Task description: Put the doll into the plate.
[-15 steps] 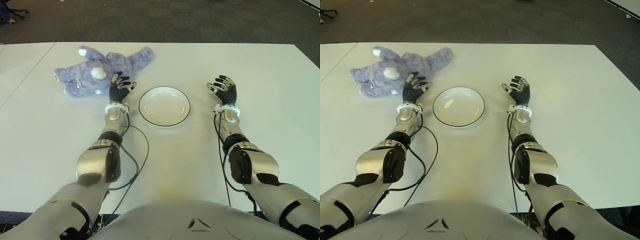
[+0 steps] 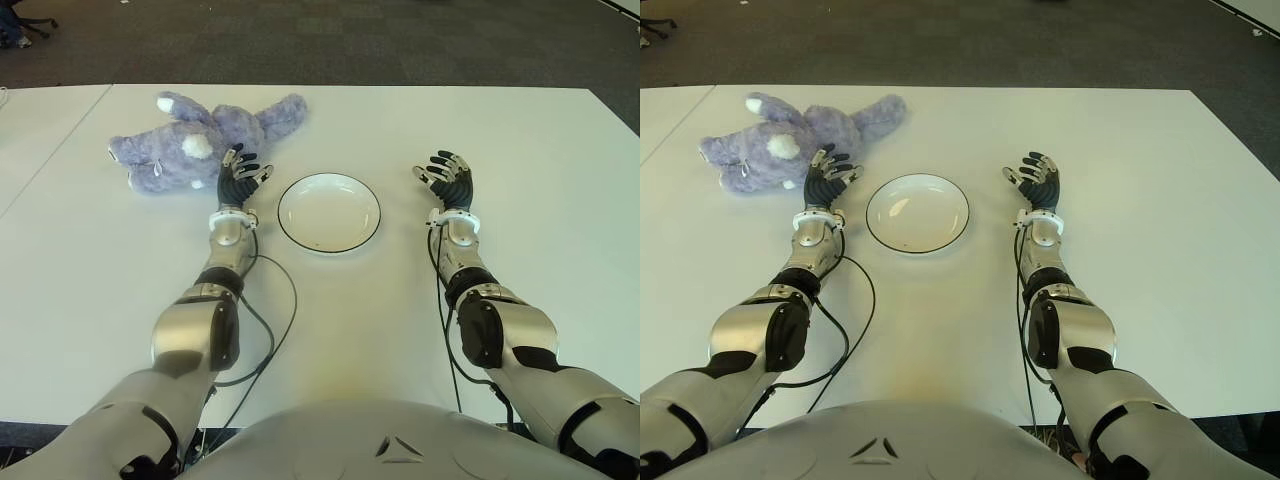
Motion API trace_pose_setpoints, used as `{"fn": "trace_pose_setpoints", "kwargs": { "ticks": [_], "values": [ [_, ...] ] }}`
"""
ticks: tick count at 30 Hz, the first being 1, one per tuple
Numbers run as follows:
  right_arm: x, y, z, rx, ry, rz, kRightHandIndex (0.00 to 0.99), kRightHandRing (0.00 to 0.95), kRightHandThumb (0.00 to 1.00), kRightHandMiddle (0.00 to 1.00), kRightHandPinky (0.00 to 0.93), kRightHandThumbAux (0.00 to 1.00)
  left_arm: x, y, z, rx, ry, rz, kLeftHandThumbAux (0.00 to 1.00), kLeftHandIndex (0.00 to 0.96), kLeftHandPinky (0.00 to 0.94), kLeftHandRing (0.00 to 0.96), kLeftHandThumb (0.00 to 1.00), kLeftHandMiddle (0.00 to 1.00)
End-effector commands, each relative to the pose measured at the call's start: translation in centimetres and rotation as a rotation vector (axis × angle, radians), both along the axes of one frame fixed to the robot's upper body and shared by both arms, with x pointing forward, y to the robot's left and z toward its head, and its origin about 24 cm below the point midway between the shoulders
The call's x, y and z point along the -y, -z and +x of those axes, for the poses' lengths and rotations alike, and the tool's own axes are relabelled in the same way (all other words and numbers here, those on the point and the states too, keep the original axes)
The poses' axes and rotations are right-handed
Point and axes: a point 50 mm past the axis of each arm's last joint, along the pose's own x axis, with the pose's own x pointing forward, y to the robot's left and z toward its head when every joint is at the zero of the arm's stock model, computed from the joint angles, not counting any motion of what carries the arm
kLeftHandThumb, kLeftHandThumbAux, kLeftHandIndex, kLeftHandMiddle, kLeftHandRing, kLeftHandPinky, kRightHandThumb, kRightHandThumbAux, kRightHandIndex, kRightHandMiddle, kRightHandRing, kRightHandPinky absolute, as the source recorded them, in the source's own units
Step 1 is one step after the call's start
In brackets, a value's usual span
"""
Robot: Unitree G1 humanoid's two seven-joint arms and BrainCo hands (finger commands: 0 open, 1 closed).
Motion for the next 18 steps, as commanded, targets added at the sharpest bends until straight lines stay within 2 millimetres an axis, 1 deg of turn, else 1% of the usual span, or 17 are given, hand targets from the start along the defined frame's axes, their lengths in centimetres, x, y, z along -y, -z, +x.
{"fn": "trace_pose_setpoints", "kwargs": {
  "ticks": [1,4,5,8,11,12,13,16,18],
  "values": [
    [-2.0,8.4,-6.5,-0.383,-0.005,0.092,0.247,0.309,0.143,0.302,0.301,0.871,0.5,7.0,-6.3,-0.288,-0.012,0.030,0.781,0.142,0.329,0.298,0.057,0.260],
    [-2.0,8.4,-6.5,-0.382,-0.005,0.097,0.247,0.309,0.146,0.303,0.301,0.871,0.4,6.9,-6.6,-0.271,-0.009,0.076,0.770,0.143,0.320,0.294,0.040,0.255],
    [-2.0,8.4,-6.5,-0.381,-0.005,0.099,0.247,0.312,0.165,0.305,0.308,0.875,0.4,6.9,-6.7,-0.261,-0.010,0.093,0.749,0.147,0.293,0.280,0.017,0.246],
    [-2.0,8.4,-6.5,-0.380,-0.006,0.104,0.252,0.314,0.194,0.308,0.310,0.881,0.6,6.9,-7.1,-0.230,-0.017,0.162,0.724,0.147,0.269,0.258,0.001,0.228],
    [-2.0,8.4,-6.5,-0.380,-0.006,0.106,0.255,0.316,0.208,0.309,0.312,0.884,0.8,6.8,-7.2,-0.213,-0.028,0.199,0.715,0.144,0.272,0.247,0.000,0.217],
    [-2.0,8.4,-6.5,-0.380,-0.006,0.106,0.255,0.315,0.209,0.308,0.309,0.887,0.8,6.7,-7.2,-0.205,-0.034,0.219,0.721,0.147,0.298,0.248,0.000,0.215],
    [-2.0,8.4,-6.5,-0.380,-0.006,0.106,0.252,0.311,0.200,0.305,0.301,0.887,0.8,6.7,-7.2,-0.199,-0.038,0.234,0.731,0.153,0.321,0.251,0.000,0.214],
    [-2.0,8.4,-6.5,-0.380,-0.006,0.105,0.249,0.309,0.186,0.302,0.297,0.886,1.0,6.3,-7.0,-0.166,-0.039,0.276,0.736,0.156,0.334,0.253,0.000,0.213],
    [-1.9,8.4,-6.5,-0.379,-0.006,0.103,0.245,0.303,0.169,0.298,0.293,0.881,1.4,5.8,-6.7,-0.125,-0.037,0.307,0.764,0.162,0.337,0.256,0.000,0.210]
  ]
}}
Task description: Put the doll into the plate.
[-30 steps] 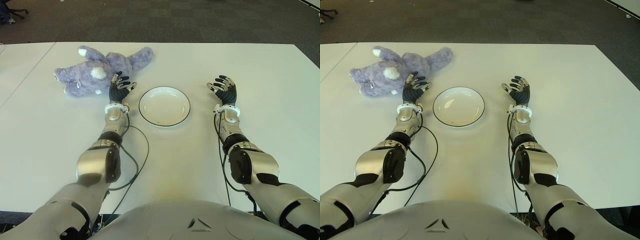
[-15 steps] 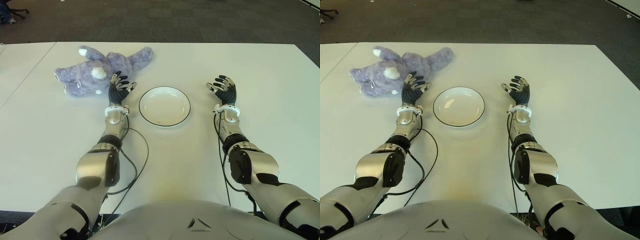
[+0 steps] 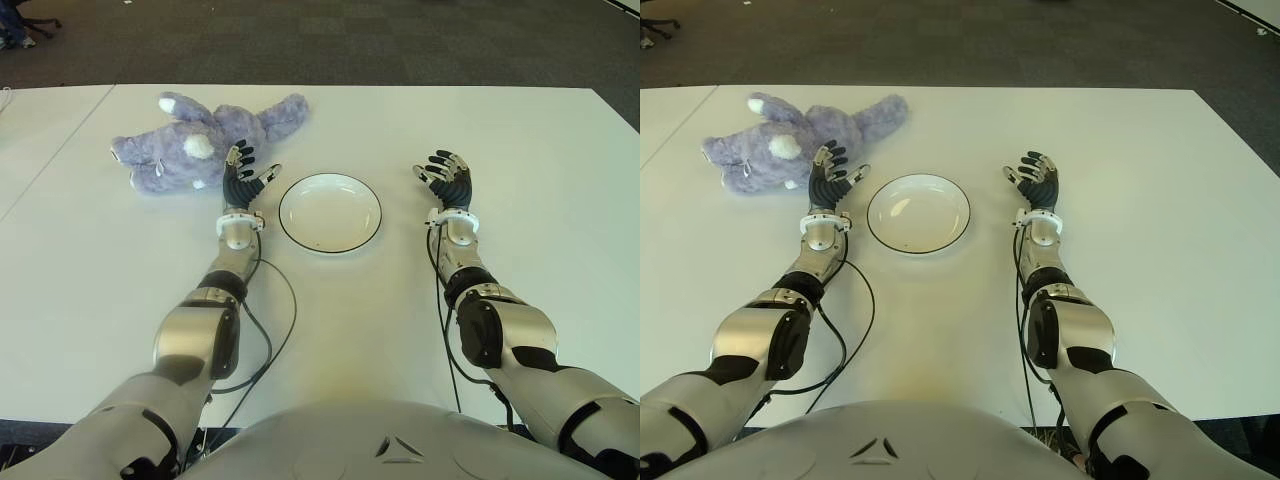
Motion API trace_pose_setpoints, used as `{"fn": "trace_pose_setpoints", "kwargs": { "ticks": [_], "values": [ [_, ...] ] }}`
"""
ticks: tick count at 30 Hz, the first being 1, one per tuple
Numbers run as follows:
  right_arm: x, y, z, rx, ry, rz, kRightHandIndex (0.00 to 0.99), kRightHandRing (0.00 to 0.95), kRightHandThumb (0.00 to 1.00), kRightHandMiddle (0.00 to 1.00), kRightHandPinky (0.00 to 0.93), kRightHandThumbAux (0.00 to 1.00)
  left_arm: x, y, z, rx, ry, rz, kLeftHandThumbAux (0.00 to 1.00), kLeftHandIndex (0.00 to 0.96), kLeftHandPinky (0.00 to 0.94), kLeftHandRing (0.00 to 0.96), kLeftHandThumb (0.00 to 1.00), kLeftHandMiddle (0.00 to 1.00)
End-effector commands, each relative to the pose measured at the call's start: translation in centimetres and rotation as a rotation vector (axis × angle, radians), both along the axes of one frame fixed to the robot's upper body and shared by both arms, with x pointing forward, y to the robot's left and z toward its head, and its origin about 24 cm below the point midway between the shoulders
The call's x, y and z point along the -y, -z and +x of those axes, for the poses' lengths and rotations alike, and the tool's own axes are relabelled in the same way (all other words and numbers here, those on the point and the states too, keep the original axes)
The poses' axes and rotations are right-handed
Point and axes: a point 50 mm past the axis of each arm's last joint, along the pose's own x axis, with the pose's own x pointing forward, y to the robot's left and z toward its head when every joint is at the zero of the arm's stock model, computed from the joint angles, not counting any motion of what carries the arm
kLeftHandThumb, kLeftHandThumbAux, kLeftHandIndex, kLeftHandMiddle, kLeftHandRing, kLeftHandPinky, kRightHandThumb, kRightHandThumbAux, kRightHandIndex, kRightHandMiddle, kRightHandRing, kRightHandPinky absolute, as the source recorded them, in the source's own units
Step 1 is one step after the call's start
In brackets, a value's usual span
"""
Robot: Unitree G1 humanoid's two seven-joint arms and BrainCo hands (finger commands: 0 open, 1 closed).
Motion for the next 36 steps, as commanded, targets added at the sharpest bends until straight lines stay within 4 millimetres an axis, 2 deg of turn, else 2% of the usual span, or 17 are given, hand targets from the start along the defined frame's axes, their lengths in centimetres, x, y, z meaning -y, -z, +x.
{"fn": "trace_pose_setpoints", "kwargs": {
  "ticks": [1,7,13,18,27,31,36],
  "values": [
    [-1.8,8.5,-6.6,-0.384,-0.003,0.098,0.244,0.302,0.164,0.296,0.293,0.878,0.1,6.6,-6.5,-0.206,-0.018,0.117,0.792,0.165,0.336,0.257,0.000,0.209],
    [-1.7,8.5,-6.7,-0.385,-0.003,0.098,0.239,0.297,0.153,0.293,0.289,0.874,0.5,6.0,-6.8,-0.101,-0.009,0.245,0.879,0.152,0.295,0.251,0.000,0.193],
    [-1.7,8.5,-6.7,-0.384,-0.003,0.100,0.242,0.306,0.169,0.301,0.305,0.876,1.5,3.7,-6.3,0.111,0.052,0.305,0.903,0.113,0.251,0.210,0.000,0.170],
    [-1.6,8.5,-6.7,-0.383,-0.002,0.094,0.245,0.308,0.175,0.302,0.302,0.878,1.8,2.9,-6.2,0.179,0.087,0.300,0.907,0.094,0.239,0.192,0.002,0.155],
    [-1.6,8.5,-6.6,-0.384,-0.001,0.088,0.250,0.300,0.142,0.297,0.288,0.872,1.1,1.5,-5.6,0.271,0.084,0.321,0.802,0.078,0.158,0.150,0.000,0.130],
    [-1.6,8.5,-6.6,-0.386,-0.004,0.086,0.248,0.296,0.133,0.296,0.284,0.873,0.3,-1.1,-4.5,0.413,0.069,0.400,0.731,0.092,0.167,0.153,0.000,0.141],
    [-1.6,8.5,-6.6,-0.387,-0.006,0.085,0.250,0.298,0.127,0.298,0.287,0.871,0.0,-2.8,-4.2,0.515,0.072,0.491,0.697,0.090,0.157,0.151,0.000,0.141]
  ]
}}
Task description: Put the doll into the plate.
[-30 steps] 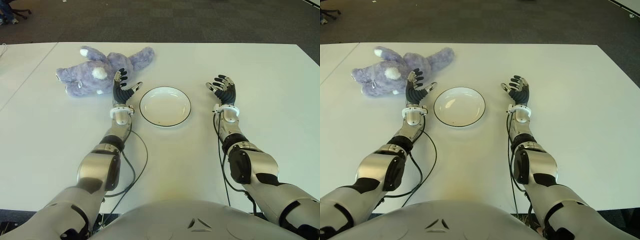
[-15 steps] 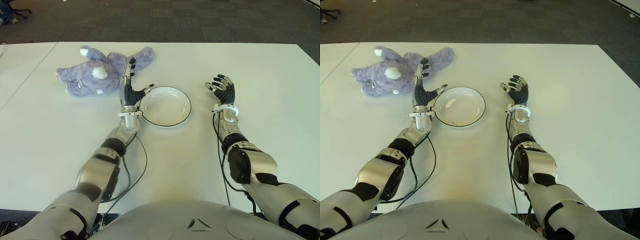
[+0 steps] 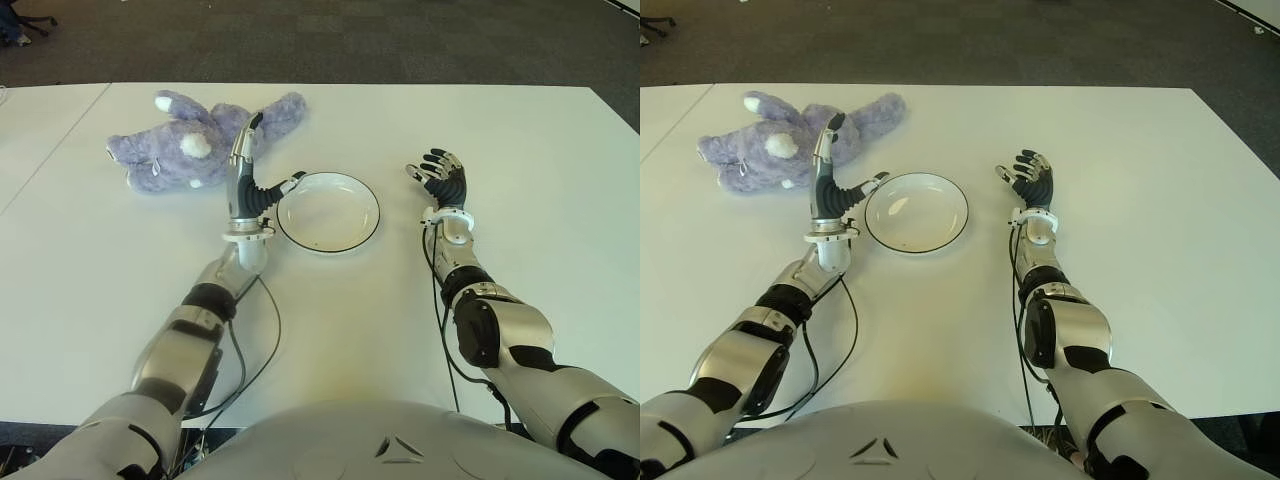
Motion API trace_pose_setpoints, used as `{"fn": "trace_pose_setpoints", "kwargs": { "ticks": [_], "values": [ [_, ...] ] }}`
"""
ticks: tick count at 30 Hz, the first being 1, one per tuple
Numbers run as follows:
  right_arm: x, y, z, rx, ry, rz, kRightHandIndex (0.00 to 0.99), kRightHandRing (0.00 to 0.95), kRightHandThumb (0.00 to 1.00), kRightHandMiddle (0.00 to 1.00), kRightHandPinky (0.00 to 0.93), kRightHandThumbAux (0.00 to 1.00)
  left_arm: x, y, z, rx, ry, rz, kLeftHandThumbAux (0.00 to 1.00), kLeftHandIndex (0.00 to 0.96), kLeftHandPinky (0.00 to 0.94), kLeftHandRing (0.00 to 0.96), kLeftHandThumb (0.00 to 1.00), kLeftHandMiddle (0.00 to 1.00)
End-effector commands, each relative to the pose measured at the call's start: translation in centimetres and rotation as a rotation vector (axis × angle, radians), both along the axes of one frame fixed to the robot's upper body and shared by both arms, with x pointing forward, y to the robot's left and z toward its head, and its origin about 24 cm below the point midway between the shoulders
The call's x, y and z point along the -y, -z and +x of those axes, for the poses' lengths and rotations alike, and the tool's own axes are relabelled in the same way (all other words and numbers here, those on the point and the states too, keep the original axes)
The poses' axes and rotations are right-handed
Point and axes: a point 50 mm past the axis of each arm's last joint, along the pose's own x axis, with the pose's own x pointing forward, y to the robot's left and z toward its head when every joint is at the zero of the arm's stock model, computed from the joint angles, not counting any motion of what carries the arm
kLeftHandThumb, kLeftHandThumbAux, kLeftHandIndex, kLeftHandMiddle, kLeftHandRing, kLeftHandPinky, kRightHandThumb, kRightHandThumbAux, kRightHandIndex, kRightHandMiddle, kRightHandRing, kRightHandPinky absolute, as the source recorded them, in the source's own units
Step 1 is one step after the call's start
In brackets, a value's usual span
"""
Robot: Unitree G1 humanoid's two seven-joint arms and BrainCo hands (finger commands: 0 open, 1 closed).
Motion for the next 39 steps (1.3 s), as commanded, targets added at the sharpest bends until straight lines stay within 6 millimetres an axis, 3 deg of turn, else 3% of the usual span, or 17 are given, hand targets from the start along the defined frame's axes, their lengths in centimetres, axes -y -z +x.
{"fn": "trace_pose_setpoints", "kwargs": {
  "ticks": [1,7,16,27,34,35,39],
  "values": [
    [-0.9,8.6,-6.8,-0.391,0.011,0.076,0.250,0.298,0.125,0.298,0.286,0.871,-1.5,1.1,-1.6,0.000,-0.036,0.133,0.693,0.087,0.151,0.147,0.000,0.137],
    [-0.9,8.6,-6.7,-0.393,0.011,0.079,0.248,0.291,0.114,0.292,0.283,0.873,-2.3,-1.4,-0.7,0.113,-0.050,0.265,0.685,0.070,0.126,0.114,0.000,0.106],
    [-0.7,8.6,-6.8,-0.396,0.012,0.083,0.254,0.308,0.128,0.309,0.298,0.865,-3.6,-2.9,0.5,0.143,-0.159,0.400,0.719,0.027,0.041,0.047,0.000,0.039],
    [-0.6,8.6,-6.8,-0.389,0.013,0.085,0.263,0.322,0.146,0.317,0.314,0.890,-6.7,-4.7,2.6,0.083,-0.270,0.502,0.722,0.000,0.000,0.000,0.051,0.000],
    [-0.5,8.6,-6.9,-0.387,0.015,0.087,0.261,0.324,0.148,0.314,0.326,0.893,-8.2,-5.6,3.0,0.056,-0.298,0.560,0.670,0.000,0.000,0.000,0.126,0.000],
    [-0.5,8.6,-6.9,-0.386,0.015,0.088,0.261,0.325,0.148,0.315,0.328,0.894,-8.6,-5.7,3.1,0.041,-0.304,0.578,0.644,0.000,0.000,0.000,0.176,0.000],
    [-0.5,8.6,-6.9,-0.382,0.018,0.088,0.262,0.329,0.154,0.318,0.337,0.905,-9.3,-6.1,3.4,-0.015,-0.330,0.646,0.624,0.000,0.000,0.000,0.128,0.000]
  ]
}}
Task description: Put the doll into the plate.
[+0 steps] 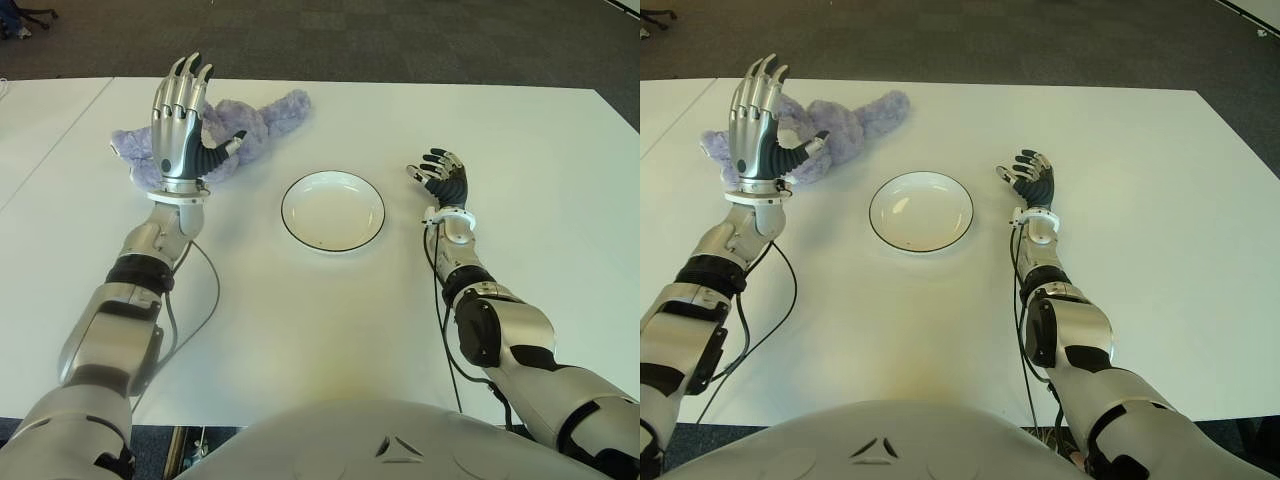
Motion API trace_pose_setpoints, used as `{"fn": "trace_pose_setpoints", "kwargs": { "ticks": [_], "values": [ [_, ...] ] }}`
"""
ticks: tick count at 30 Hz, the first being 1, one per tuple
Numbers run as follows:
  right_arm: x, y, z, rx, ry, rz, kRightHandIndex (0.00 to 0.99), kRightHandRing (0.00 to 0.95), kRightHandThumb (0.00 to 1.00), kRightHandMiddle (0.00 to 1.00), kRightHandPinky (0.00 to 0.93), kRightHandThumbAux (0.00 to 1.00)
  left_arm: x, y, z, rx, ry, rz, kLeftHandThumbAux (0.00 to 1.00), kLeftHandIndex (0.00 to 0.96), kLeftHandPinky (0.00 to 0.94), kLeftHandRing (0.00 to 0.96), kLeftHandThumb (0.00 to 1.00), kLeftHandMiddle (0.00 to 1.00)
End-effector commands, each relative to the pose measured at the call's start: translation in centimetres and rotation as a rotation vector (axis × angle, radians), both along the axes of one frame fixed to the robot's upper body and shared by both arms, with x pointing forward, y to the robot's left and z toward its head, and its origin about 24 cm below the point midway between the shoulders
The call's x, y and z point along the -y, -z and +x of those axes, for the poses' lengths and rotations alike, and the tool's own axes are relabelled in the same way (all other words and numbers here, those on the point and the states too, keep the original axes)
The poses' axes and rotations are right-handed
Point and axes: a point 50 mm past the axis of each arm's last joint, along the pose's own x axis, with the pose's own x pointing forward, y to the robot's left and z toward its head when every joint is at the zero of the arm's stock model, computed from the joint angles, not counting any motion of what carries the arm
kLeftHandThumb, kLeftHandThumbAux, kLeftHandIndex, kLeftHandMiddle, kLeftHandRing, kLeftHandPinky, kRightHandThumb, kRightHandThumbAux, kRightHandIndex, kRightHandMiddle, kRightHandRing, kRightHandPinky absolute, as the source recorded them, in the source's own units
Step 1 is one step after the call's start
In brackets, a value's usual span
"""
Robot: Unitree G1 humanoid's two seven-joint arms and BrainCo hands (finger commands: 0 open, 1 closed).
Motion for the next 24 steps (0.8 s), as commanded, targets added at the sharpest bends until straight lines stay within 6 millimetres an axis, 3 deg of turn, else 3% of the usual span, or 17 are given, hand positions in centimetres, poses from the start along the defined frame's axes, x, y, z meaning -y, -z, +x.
{"fn": "trace_pose_setpoints", "kwargs": {
  "ticks": [1,15,24],
  "values": [
    [-0.7,8.6,-6.9,-0.384,0.027,0.087,0.262,0.329,0.155,0.318,0.337,0.905,-1.5,-0.1,0.5,-0.106,-0.070,0.080,0.623,0.000,0.000,0.000,0.127,0.000],
    [-0.5,8.6,-6.9,-0.392,0.023,0.089,0.256,0.327,0.146,0.318,0.318,0.882,-1.8,-0.9,1.4,-0.244,-0.157,0.362,0.612,0.000,0.000,0.000,0.072,0.000],
    [-0.3,8.6,-6.9,-0.390,0.037,0.104,0.262,0.338,0.161,0.327,0.327,0.908,-2.7,0.6,0.8,-0.377,-0.133,0.479,0.601,0.041,0.000,0.000,0.143,0.000]
  ]
}}
